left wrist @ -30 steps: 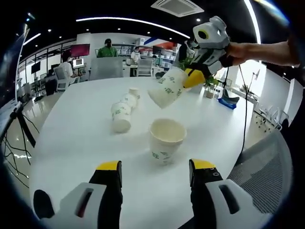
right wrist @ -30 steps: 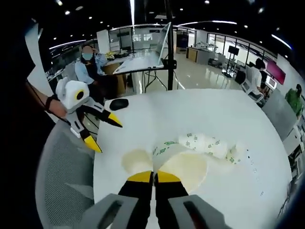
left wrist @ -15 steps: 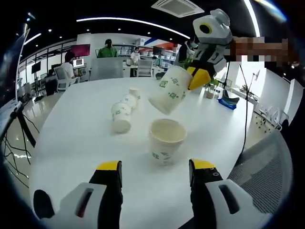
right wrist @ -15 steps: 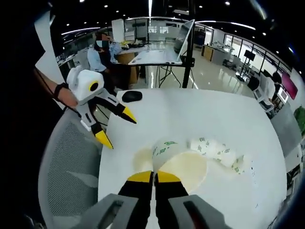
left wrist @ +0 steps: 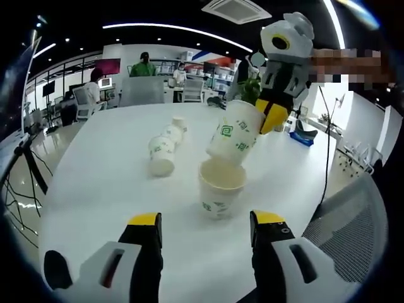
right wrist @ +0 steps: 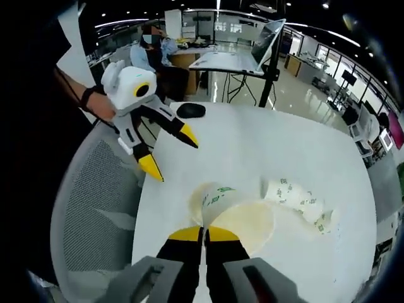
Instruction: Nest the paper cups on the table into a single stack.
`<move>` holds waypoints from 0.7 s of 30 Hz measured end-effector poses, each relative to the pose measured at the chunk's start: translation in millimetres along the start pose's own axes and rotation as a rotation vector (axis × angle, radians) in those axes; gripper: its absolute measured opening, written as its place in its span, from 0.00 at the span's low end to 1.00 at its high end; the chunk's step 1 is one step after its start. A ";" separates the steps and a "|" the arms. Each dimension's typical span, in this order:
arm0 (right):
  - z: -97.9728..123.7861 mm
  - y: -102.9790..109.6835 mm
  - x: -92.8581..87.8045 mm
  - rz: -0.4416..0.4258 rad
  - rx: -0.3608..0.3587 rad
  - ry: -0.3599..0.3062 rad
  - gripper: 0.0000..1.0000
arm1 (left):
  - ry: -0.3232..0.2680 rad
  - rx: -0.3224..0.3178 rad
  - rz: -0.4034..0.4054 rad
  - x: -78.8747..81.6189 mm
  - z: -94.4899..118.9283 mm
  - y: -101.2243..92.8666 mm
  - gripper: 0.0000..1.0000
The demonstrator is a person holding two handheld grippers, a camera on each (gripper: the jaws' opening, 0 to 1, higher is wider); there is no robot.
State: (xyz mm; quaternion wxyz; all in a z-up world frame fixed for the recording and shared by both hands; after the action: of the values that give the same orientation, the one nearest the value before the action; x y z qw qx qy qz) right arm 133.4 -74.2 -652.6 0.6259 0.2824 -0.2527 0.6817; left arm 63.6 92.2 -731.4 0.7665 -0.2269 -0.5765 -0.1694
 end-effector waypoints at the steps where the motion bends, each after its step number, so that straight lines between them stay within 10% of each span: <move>1: -0.7 -0.9 -1.1 0.003 0.006 0.008 0.00 | 0.000 -0.001 0.000 -0.1 0.0 0.0 0.55; 21: -20.5 4.2 10.5 0.101 0.102 0.148 0.00 | -0.013 0.009 0.009 2.6 1.9 1.6 0.54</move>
State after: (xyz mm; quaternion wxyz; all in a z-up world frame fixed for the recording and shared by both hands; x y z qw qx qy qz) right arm 127.3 -52.8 -659.9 0.5926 0.2497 -0.1847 0.7432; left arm 63.6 94.5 -728.7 0.7645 -0.2269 -0.5812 -0.1621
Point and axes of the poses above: the point that each gripper's makers call its tool centre point, and the gripper's own axes: z roughly backward along the fingers, y roughly to its left, x roughly out of its top, the point moved 6 cm from there along z, roughly backward along the fingers, and after that the axes turned 15 degrees about -y, right-handed, at the moved point
